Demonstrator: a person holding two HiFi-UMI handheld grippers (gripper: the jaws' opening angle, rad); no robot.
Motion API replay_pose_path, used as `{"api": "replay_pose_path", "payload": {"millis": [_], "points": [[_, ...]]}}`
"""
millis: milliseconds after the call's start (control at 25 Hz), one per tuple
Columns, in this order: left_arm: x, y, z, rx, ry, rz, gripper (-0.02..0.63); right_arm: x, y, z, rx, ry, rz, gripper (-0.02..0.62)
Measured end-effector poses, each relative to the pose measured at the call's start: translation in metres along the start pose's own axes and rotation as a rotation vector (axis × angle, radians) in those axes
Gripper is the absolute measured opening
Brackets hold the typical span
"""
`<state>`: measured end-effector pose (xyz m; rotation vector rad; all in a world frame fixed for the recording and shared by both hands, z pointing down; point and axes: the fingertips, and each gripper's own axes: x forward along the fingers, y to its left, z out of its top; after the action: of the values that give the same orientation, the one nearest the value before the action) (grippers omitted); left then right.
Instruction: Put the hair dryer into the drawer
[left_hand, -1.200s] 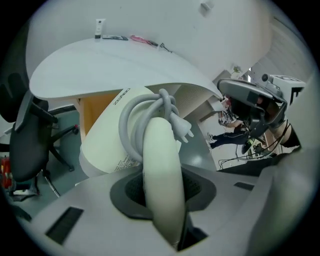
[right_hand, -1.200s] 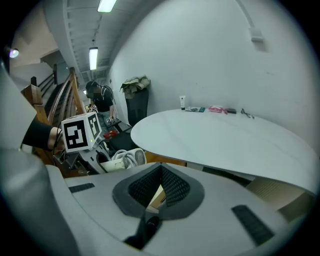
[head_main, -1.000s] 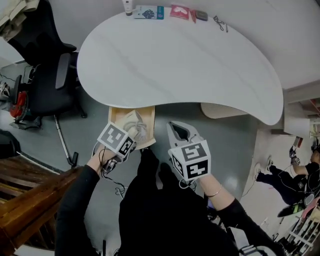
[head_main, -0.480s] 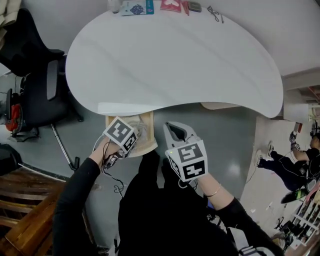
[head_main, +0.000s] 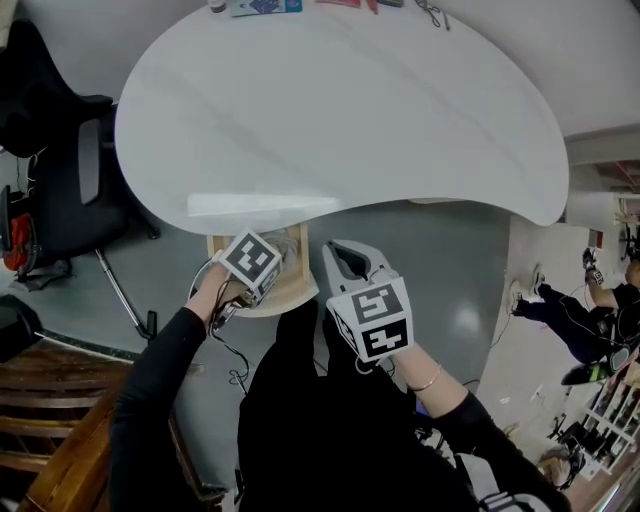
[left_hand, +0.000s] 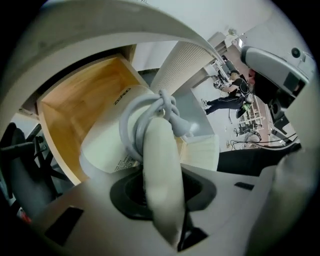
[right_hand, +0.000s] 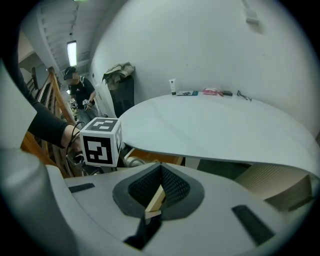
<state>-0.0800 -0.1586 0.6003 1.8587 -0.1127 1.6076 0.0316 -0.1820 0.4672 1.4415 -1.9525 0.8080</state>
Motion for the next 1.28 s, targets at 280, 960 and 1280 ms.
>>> {"api": "replay_pose_path", "payload": {"millis": [280,960,1280], "points": [[0.020,0.004,0.002,0.045,-0.019,0.044,0.118,0.007,0.001,-0.009,0.010,0.032,-0.003,0.002],[0.036,0.026,0.031,0.051,-0.203,0.141,0.118,0.030,0.005,-0.027,-0.006,0.114,0.017,0.002],[0.045,0.031,0.040,0.056,-0.260,0.155,0.118,0.046,0.012,-0.036,-0.042,0.163,0.067,0.002]]}}
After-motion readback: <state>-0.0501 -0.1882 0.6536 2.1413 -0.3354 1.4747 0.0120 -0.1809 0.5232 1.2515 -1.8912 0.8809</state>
